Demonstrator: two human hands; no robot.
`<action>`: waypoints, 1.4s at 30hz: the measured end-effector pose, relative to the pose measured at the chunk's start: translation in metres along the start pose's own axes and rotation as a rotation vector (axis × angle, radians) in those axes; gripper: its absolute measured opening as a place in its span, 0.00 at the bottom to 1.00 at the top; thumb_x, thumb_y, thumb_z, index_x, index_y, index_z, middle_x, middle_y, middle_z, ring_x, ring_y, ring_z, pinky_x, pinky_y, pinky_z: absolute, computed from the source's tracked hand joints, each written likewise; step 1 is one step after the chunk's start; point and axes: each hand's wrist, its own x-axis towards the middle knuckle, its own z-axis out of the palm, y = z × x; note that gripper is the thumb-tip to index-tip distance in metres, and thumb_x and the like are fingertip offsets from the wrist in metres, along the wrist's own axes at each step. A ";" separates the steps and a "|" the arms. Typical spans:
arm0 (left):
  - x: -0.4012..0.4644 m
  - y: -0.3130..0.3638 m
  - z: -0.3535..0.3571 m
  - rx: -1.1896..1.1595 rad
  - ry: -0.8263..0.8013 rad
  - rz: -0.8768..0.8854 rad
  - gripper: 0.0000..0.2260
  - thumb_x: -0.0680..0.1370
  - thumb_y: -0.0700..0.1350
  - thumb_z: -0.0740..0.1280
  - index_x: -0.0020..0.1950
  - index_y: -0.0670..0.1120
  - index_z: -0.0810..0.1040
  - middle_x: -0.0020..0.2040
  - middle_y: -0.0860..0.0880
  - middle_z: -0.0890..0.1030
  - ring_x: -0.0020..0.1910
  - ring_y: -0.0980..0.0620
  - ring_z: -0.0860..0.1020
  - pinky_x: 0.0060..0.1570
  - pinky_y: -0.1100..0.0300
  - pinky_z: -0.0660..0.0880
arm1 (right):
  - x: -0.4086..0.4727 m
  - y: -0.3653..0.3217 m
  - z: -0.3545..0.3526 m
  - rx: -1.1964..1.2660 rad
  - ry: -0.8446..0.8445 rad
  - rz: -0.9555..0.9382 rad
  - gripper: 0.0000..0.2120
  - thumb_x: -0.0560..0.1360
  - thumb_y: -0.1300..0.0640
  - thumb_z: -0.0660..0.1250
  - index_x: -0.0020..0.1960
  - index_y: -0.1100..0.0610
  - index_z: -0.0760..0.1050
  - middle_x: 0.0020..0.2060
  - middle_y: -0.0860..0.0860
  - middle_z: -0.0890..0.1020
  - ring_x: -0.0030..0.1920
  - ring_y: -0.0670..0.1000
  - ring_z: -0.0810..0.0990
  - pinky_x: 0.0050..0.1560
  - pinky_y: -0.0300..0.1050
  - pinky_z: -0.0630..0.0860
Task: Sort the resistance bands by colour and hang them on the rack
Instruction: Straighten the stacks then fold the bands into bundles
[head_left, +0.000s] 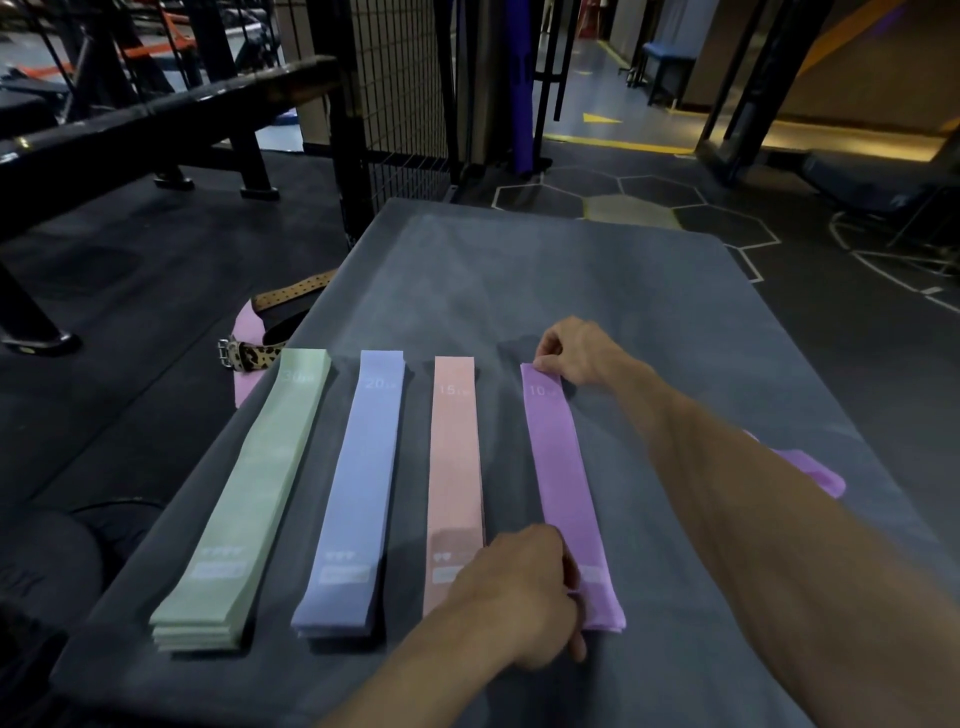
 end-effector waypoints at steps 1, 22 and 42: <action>0.001 -0.001 0.001 0.035 0.010 0.002 0.11 0.78 0.45 0.72 0.58 0.49 0.75 0.55 0.49 0.83 0.55 0.48 0.80 0.59 0.51 0.77 | 0.000 0.000 0.000 0.000 0.000 -0.004 0.03 0.77 0.57 0.73 0.47 0.56 0.83 0.44 0.52 0.85 0.45 0.51 0.83 0.45 0.42 0.76; 0.002 0.000 0.003 0.657 0.137 0.481 0.12 0.79 0.51 0.69 0.59 0.48 0.76 0.55 0.47 0.76 0.55 0.45 0.75 0.53 0.50 0.71 | -0.003 0.000 0.001 -0.052 0.025 -0.031 0.03 0.78 0.56 0.70 0.46 0.54 0.79 0.48 0.54 0.84 0.47 0.53 0.81 0.50 0.46 0.78; -0.001 -0.006 0.003 0.559 0.172 0.539 0.11 0.81 0.53 0.64 0.58 0.49 0.80 0.53 0.50 0.76 0.53 0.47 0.77 0.47 0.55 0.69 | -0.075 -0.025 0.000 -0.163 -0.097 -0.248 0.09 0.74 0.55 0.73 0.54 0.54 0.85 0.49 0.50 0.85 0.45 0.48 0.79 0.48 0.36 0.72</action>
